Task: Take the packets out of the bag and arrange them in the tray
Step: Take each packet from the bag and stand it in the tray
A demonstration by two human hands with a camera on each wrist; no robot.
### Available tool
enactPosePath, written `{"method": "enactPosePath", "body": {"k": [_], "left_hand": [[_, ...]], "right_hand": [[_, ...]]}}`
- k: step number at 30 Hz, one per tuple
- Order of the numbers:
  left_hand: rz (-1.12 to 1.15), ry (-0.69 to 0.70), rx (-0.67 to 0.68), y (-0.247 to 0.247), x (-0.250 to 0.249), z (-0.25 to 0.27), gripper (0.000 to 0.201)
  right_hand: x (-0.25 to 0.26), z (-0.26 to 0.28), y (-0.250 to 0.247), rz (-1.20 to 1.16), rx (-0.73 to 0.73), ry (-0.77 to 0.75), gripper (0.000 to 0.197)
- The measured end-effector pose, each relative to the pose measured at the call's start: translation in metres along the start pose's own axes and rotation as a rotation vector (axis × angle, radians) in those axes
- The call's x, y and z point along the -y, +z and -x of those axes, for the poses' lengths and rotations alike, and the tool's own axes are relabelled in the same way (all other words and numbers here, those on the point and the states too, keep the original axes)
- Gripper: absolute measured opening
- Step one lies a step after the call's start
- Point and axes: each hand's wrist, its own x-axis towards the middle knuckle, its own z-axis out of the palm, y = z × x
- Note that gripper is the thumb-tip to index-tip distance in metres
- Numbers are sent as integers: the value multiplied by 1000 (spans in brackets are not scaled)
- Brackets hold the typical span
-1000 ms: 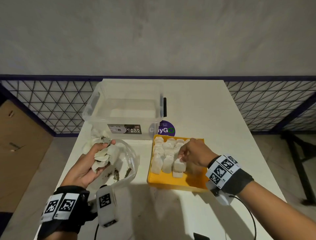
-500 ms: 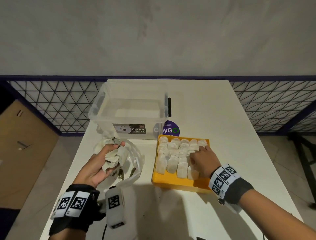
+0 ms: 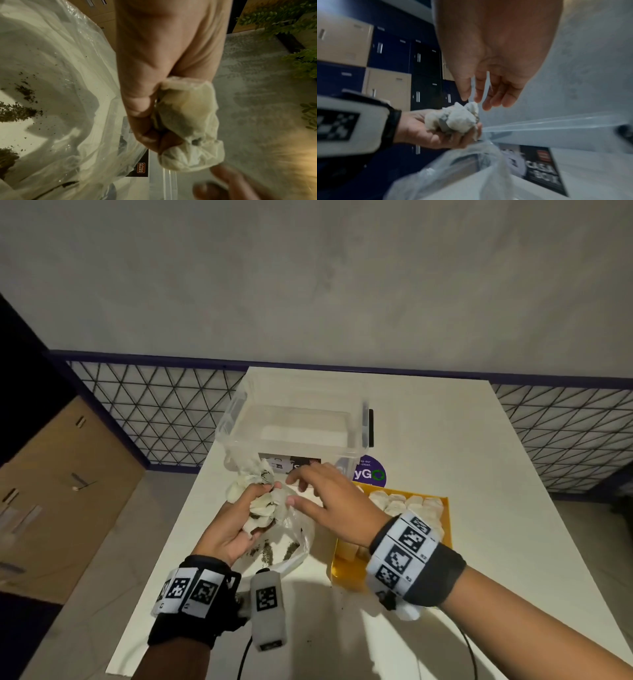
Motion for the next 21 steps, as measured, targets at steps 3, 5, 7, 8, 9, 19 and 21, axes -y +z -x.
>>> {"method": "enactPosePath", "body": {"k": [3,5,7,8,9,19,21], "left_hand": [[-18,4,-2,0,-2,2,11],[14,-5,16,-2,-3,1,17],[53,-20,20,-6,-4,0,14],[82,-31,28,-7,-4,-1,11],[107,-42,44,-9,-4,-2,11],[151,-36,90,-12,-6,-11,18],[137,-39,90,-11,-7,-11,20]], "right_hand": [[7,-18,11,-98,67,14,30],[5,-23,14,-110,80,28,25],[1,-24,15,-173,63,71,20],[-1,-24,15,-228,48,103,18],[-4,-24,14,-293,30,135,17],[-14,-22,1,-663,-2,244,27],[-16,-23,1,-718,-1,287,27]]}}
